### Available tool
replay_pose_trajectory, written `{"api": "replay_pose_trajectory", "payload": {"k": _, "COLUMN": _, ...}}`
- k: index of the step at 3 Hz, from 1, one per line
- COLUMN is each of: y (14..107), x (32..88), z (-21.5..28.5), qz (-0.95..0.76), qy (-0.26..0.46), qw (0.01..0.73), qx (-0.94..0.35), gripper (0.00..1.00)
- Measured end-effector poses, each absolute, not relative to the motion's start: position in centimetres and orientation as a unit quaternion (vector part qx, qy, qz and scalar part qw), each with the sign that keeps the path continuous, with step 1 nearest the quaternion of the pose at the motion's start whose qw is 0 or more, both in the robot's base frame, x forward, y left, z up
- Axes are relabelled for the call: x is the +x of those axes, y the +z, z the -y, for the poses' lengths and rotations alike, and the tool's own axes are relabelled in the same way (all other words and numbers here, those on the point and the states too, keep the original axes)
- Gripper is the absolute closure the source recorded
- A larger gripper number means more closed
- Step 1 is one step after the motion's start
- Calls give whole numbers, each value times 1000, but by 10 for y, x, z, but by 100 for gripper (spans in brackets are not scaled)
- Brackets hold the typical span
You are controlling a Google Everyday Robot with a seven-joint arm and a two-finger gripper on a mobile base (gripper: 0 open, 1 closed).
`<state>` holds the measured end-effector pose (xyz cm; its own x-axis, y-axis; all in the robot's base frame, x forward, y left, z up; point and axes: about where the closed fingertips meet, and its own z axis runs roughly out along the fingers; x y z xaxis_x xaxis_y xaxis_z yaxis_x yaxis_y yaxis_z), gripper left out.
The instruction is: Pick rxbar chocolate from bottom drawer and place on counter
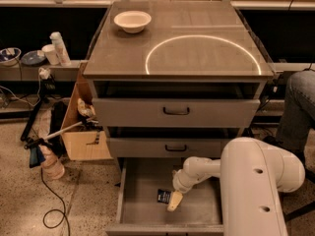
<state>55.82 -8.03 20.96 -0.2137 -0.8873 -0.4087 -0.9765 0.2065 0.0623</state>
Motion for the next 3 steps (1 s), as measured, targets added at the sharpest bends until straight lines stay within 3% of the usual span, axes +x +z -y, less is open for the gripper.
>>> {"api": "replay_pose_trajectory", "payload": {"k": 3, "y": 237, "x": 548, "z": 103, "qz": -785, "qy": 106, "qw": 148, "qx": -592, "gripper": 0}}
